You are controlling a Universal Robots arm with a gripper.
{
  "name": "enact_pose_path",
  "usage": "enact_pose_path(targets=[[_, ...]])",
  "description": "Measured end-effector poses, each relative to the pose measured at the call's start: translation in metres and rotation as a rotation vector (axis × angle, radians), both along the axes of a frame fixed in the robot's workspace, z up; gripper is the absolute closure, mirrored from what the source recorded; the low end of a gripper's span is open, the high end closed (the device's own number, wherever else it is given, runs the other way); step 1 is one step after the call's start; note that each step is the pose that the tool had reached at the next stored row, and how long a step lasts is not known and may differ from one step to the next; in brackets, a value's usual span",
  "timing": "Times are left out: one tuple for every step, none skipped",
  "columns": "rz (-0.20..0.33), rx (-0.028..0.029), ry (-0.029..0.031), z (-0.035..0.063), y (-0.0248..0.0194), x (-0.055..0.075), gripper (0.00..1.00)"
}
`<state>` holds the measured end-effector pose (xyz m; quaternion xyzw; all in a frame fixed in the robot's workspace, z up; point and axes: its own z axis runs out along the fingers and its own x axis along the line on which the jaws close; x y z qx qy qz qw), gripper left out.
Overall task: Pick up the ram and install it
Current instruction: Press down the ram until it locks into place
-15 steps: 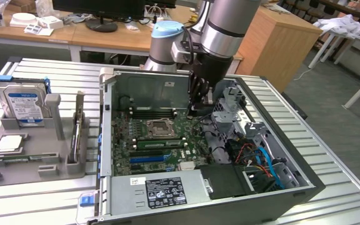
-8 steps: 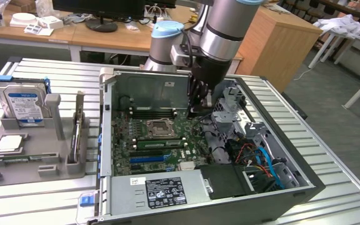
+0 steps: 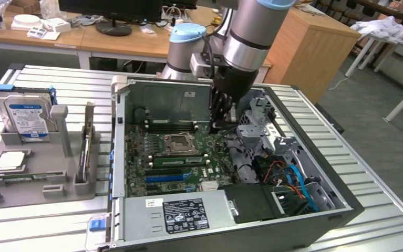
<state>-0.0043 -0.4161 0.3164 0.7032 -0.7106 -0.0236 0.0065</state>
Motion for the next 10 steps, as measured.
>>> enact_pose_path(targets=[[0.000, 0.0002, 0.0000, -0.0007, 0.0000, 0.0000, 0.89], [0.000, 0.0003, 0.0000, -0.0014, 0.0000, 0.0000, 0.89], [0.000, 0.0002, 0.0000, -0.0023, 0.0000, 0.0000, 0.89], [0.000, 0.0003, 0.0000, -0.0031, 0.0000, 0.0000, 0.89], [0.000, 0.0003, 0.0000, -0.0040, 0.0000, 0.0000, 0.89], [0.000, 0.0002, 0.0000, -0.0048, 0.0000, 0.0000, 0.89], [0.000, 0.0003, 0.0000, -0.0058, 0.0000, 0.0000, 0.89], [0.000, 0.0003, 0.0000, -0.0067, 0.0000, 0.0000, 0.89], [0.000, 0.0004, -0.0001, -0.0077, 0.0000, 0.0000, 0.89], [0.000, 0.0003, 0.0000, -0.0087, 0.0000, 0.0001, 0.89]])
